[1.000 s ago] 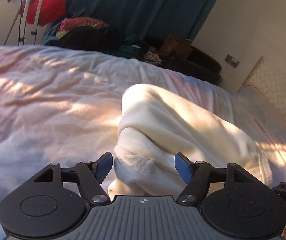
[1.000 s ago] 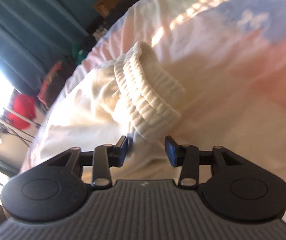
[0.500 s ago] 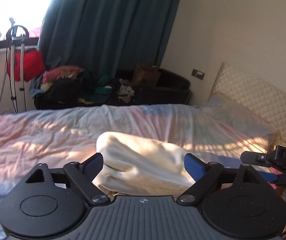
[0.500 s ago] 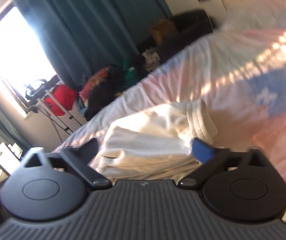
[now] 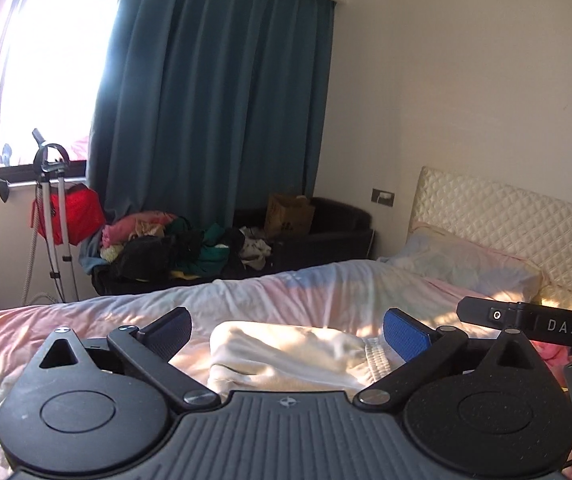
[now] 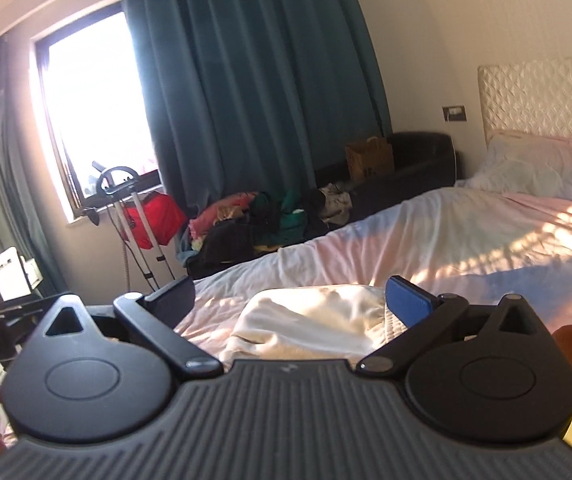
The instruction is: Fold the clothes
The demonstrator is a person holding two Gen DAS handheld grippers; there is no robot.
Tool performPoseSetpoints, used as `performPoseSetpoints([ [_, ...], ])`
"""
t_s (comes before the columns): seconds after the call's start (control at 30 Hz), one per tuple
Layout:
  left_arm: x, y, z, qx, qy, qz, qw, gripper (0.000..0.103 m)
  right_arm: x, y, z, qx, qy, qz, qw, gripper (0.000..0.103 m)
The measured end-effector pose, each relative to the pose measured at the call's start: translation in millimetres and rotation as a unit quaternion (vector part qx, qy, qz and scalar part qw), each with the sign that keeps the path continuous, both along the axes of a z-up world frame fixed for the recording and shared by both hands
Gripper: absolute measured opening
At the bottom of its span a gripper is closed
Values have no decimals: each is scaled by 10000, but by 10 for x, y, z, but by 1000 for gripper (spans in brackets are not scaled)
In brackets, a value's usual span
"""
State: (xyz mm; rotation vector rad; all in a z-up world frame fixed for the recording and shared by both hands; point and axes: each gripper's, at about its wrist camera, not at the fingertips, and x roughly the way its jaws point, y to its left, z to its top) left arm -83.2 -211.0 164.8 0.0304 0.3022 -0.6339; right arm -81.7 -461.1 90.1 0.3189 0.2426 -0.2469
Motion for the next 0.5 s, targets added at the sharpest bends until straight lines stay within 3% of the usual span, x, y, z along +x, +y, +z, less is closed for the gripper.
performPoseSetpoints([
  [0.27, -348, 276, -86, -94, -49, 124, 9999, 103, -202, 325, -133, -283, -207, 56, 9994, 103],
  [0.5, -414, 333, -319, 205, -117, 319, 9992, 103, -312, 536, -294, -510, -237, 44, 9984, 103],
])
